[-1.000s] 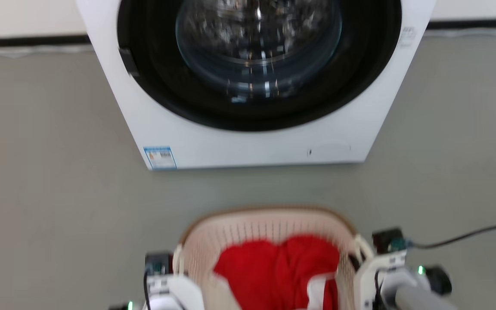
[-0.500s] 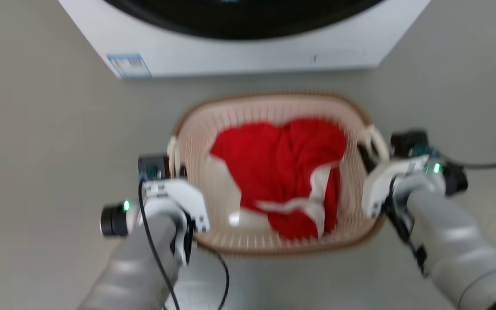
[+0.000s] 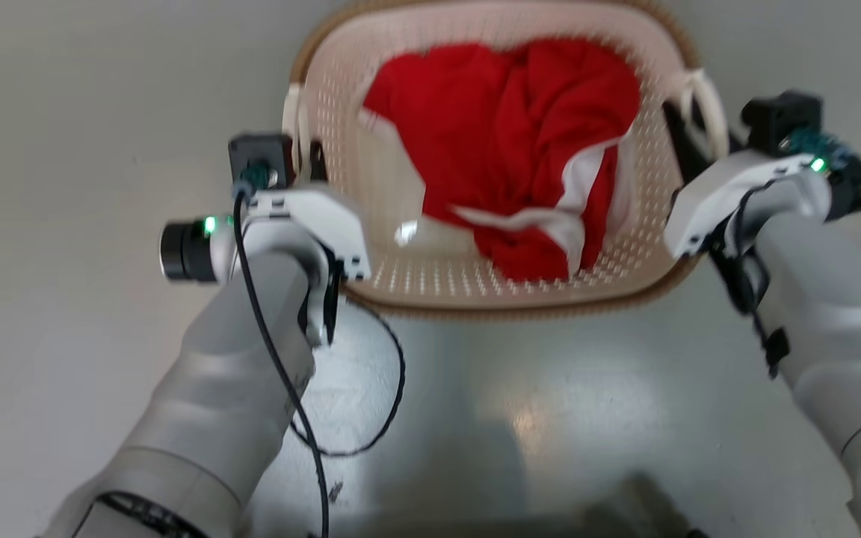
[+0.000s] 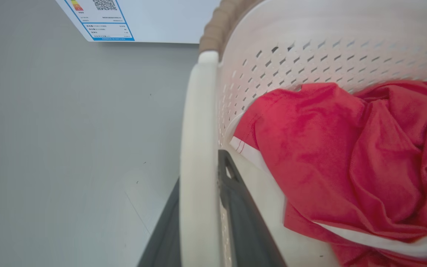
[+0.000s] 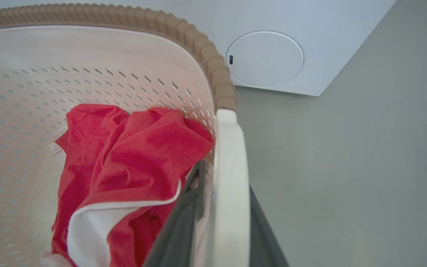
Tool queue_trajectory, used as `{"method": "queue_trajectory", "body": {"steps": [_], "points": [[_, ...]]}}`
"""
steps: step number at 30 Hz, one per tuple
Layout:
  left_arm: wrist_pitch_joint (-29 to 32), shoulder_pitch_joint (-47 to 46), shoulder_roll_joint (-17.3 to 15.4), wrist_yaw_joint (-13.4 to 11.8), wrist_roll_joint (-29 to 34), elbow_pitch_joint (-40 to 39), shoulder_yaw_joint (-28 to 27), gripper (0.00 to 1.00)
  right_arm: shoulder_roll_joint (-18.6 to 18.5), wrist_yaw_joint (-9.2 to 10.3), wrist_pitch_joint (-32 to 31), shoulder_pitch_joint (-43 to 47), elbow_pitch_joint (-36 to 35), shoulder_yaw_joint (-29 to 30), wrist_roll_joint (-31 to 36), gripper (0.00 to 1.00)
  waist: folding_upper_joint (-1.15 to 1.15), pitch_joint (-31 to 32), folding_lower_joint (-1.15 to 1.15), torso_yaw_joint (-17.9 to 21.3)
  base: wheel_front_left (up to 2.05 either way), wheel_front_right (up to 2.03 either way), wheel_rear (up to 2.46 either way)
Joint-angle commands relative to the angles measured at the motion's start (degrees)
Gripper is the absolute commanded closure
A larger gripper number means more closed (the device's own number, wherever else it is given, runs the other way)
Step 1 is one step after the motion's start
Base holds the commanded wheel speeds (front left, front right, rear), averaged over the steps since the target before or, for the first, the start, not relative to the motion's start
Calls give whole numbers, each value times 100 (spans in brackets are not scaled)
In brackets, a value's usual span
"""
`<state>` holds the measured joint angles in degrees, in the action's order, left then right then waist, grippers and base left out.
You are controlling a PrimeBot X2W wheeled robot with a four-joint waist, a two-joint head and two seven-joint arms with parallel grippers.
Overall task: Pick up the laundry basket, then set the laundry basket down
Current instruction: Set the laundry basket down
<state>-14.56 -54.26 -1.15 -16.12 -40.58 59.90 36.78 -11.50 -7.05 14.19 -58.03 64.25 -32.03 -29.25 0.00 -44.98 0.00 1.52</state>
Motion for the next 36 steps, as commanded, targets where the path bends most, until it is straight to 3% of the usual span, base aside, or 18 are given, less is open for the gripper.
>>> {"method": "queue_trajectory", "body": {"steps": [1,14,34,35,36], "points": [[-43,-191,-188,-38,159,-107,-176,100,-116,-44,80,50,-98,-6,147,100,0,-363,0,-81,0,0,0],[-43,-471,-175,-77,1082,-528,-801,100,-88,-44,81,-73,-340,758,604,100,0,-941,0,-72,0,0,0],[-44,-443,-173,17,1242,-641,-939,100,-46,-44,81,-38,-491,1233,998,100,0,-1154,0,-16,0,0,0],[-44,-442,-173,16,1230,-631,-931,100,-50,-44,81,-40,-503,1257,1022,93,0,-1162,0,-12,0,0,0],[-44,-443,-173,20,1211,-610,-921,100,-61,-44,81,-44,-533,1296,1056,65,0,-1170,0,-9,0,0,0]]}}
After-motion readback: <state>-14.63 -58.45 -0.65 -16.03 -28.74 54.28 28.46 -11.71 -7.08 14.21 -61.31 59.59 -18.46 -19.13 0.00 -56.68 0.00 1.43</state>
